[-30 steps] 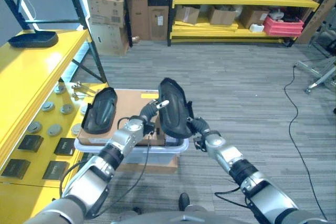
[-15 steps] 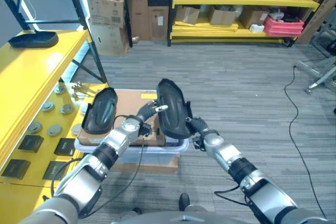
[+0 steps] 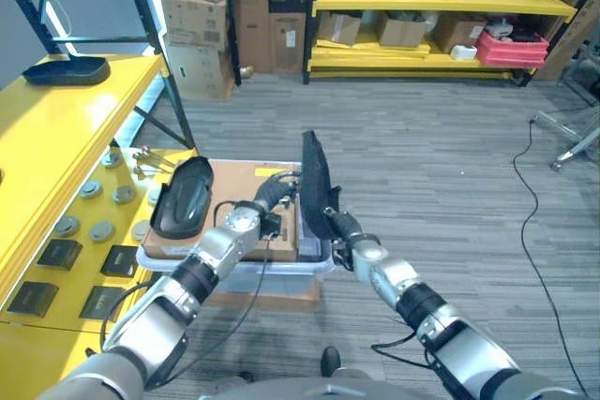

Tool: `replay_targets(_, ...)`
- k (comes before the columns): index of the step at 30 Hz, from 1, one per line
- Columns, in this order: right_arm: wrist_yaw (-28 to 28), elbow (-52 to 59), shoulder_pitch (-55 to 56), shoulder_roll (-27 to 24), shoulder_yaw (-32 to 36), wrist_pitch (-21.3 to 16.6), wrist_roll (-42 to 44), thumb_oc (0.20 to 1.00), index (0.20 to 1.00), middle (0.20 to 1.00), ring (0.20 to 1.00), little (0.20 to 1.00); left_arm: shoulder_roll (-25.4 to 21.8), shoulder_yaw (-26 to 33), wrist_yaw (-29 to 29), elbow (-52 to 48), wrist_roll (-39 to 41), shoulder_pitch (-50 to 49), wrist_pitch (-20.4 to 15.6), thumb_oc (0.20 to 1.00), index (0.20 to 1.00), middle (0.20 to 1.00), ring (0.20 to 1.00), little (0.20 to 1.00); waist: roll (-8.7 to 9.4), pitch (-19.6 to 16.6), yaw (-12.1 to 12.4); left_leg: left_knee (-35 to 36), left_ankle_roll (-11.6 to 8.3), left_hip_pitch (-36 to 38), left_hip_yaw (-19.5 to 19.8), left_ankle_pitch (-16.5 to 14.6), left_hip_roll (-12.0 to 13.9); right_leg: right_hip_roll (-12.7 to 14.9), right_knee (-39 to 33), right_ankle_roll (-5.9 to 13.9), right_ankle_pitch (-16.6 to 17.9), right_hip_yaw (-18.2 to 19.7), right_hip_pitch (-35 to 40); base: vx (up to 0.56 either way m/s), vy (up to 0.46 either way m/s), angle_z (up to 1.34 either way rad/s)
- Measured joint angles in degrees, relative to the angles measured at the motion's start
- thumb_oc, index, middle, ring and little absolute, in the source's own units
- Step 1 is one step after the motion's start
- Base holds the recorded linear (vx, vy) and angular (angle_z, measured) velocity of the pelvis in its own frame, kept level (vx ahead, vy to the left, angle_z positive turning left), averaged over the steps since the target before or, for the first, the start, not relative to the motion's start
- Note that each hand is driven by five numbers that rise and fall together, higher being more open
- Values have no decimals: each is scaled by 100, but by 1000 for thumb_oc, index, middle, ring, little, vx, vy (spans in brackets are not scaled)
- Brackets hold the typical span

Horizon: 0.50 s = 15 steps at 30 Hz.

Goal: Move parts from the plastic box to the shelf.

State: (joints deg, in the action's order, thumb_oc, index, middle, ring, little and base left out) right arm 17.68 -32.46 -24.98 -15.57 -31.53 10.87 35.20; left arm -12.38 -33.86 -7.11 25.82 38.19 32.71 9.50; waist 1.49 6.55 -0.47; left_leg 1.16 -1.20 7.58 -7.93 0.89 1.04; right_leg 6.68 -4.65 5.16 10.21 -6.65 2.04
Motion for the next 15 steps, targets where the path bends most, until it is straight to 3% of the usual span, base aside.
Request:
replay_targets(8,6,5,0,155,123,-328,323,200,200,200,200,200,21,-1,-11,-280,227,-1,-297,200,200,200,200,200,-5,-3,5,4,0,2,7,0,2,0,0,-26,-17,-11,7,0,0,0)
replay_targets(9,3,4,1,154,123,-328,317,200,200,200,200,200,22,0,7,-280,226,-1,-339,1000,1000,1000,1000,1000,-6,-3,3,5,0,-3,9,0,2,1,-1,-26,-17,-13,3,0,0,0)
replay_targets(15,-13,-8,1,131,133,-344,259,200,200,200,200,200,42,-3,-35,-292,227,-2,-550,1000,1000,1000,1000,1000,-36,-20,0,6,1,-31,22,0,3,3,0,-24,-17,-15,-15,0,0,0)
